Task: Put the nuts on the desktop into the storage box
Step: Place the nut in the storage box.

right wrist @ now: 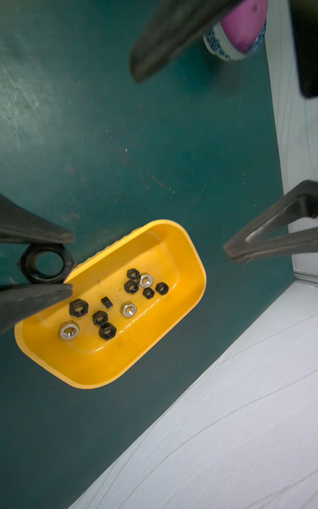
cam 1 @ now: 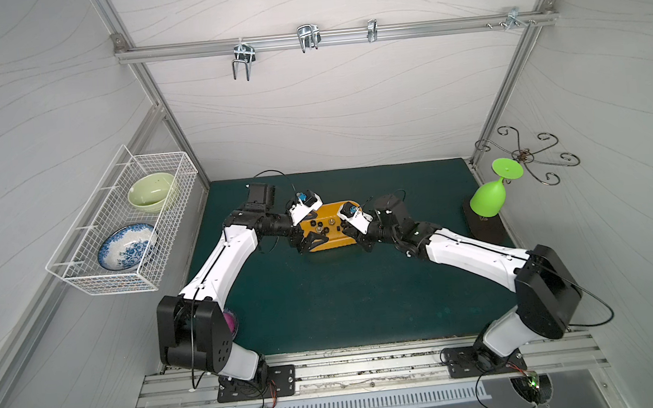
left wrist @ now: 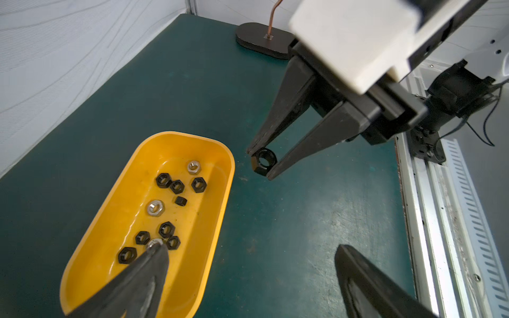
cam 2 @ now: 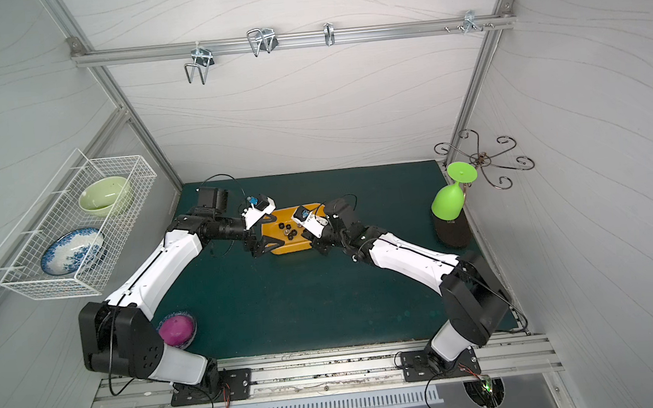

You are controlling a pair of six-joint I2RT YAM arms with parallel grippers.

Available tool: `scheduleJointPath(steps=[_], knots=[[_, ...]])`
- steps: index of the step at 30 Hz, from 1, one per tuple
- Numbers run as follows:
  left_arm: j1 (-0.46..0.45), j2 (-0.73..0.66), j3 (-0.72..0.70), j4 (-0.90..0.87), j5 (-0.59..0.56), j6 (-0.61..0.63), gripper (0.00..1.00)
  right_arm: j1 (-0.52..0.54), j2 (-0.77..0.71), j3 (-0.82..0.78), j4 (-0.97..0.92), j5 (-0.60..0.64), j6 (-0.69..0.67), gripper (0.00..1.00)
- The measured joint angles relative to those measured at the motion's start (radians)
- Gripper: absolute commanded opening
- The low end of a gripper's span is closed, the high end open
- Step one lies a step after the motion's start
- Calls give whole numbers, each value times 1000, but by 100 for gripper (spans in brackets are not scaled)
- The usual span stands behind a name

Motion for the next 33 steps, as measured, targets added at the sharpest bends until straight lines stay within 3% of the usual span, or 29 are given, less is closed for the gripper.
scheduleJointPath(steps=[16,33], knots=[[-31,42,-54,206,-182,-189,99,-73,277,175,6,-24,69,17],[-31,75,-85,261,-191,-246,98,-103,447,339,-39,-20,68,17]])
